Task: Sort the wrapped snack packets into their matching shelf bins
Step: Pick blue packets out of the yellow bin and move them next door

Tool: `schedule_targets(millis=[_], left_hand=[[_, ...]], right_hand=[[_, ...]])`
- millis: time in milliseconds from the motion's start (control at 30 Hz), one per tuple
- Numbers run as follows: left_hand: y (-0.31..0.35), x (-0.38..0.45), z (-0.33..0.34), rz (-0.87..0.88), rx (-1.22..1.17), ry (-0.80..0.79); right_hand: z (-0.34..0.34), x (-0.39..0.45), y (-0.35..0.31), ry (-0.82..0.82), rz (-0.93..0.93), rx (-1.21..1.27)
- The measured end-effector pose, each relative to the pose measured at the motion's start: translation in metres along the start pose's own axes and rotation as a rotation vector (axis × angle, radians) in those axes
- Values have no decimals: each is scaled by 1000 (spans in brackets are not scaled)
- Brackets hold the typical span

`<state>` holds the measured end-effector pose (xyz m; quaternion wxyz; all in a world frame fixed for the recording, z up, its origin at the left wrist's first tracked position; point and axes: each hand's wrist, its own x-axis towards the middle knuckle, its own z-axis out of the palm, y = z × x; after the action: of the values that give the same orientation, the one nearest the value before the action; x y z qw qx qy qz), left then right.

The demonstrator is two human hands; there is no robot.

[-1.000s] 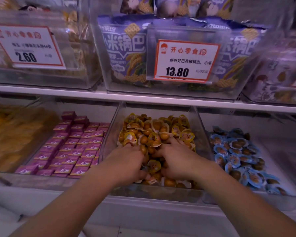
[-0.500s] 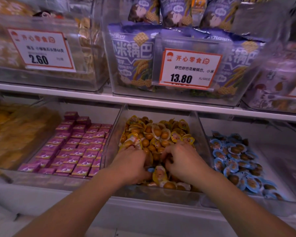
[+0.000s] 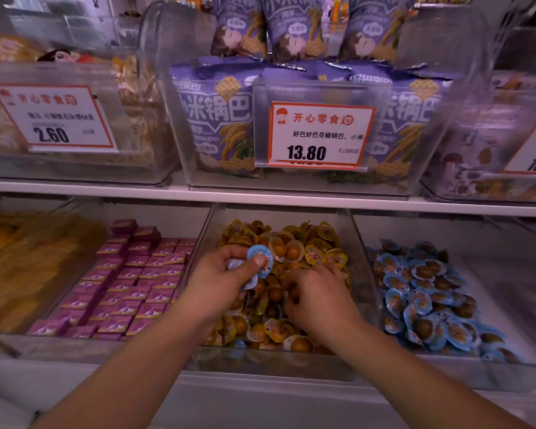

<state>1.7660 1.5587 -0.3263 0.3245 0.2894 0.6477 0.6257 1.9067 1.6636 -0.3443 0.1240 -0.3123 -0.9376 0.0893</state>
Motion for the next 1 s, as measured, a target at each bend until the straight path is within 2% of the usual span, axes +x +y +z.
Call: schedule_targets(millis=[100,200,267,300,367,433,467,567,633,767,900,1000], left_hand=[[2,0,4,-13,-111,1],[5,0,14,29,-96,70],[7,-6,24,167,9,162],[8,-11,31,259,70,191],[7,-24,47,404,192,158],[4,-36,64,468,373,92],[3,-40,71,508,476,70],[2,-42,82,655,701,74],[6,-40,83,673,762,81],[12,-33,82,665,741,-97],[13,-29,81,605,631,-276],[11,-22,70,642,801,-319]], right_hand=[[-18,-6,0,109,104,324],[-42,-12,-4,402,177,615],[-54,-16,-8,481,337,1025],[-58,-19,-11,424,471,1294],[-62,-26,-19,128,697,1747],[-64,-31,-25,-143,763,1997],[-65,-33,-25,-183,753,2069],[-73,-35,-22,-207,676,2070],[-78,-36,-17,-161,698,1997],[-76,-38,-8,83,647,1813],[-78,-36,1,222,612,1707],[-91,-26,35,431,533,1611]])
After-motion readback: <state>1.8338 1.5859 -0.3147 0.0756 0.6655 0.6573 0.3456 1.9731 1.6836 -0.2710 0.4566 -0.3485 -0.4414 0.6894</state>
